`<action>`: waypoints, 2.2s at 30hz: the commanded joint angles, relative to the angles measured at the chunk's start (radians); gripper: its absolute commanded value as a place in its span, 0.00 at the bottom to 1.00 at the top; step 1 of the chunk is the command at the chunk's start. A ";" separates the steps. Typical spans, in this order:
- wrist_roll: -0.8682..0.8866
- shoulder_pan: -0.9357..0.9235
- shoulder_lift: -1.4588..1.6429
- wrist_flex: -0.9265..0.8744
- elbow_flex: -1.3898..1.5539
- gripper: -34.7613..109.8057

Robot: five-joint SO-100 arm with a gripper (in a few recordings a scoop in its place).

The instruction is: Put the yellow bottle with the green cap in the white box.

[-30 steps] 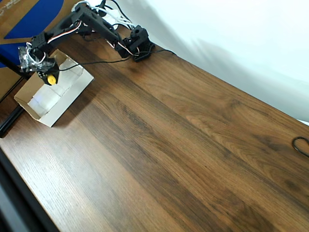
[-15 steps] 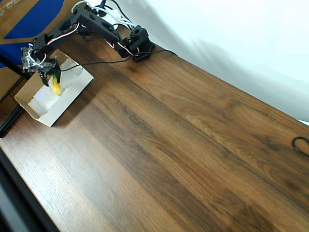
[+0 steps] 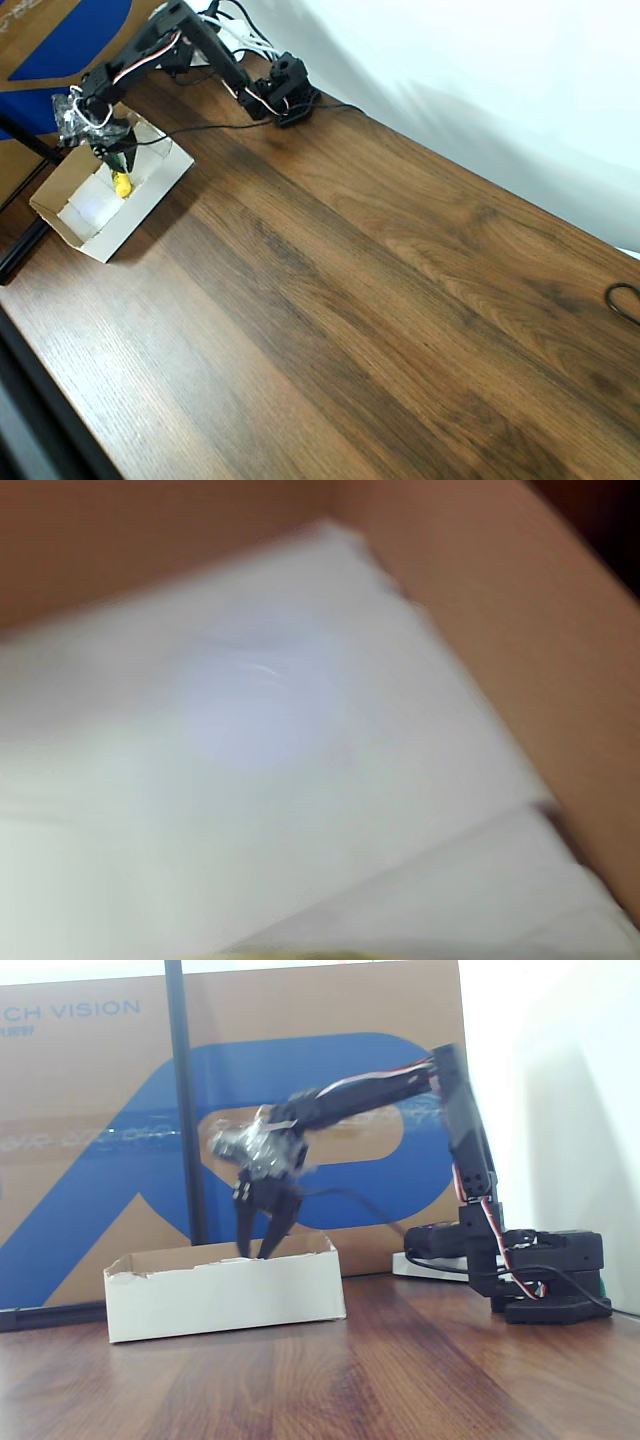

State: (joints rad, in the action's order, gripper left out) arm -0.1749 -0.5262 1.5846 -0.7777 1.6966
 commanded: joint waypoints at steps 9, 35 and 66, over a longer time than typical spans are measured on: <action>0.031 0.140 0.658 -0.031 0.348 0.24; -0.021 0.353 1.985 -0.437 1.261 0.24; -0.067 0.531 1.982 -0.683 1.413 0.24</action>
State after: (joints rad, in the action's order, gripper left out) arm -0.2347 0.0031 3.5481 -1.3330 3.1324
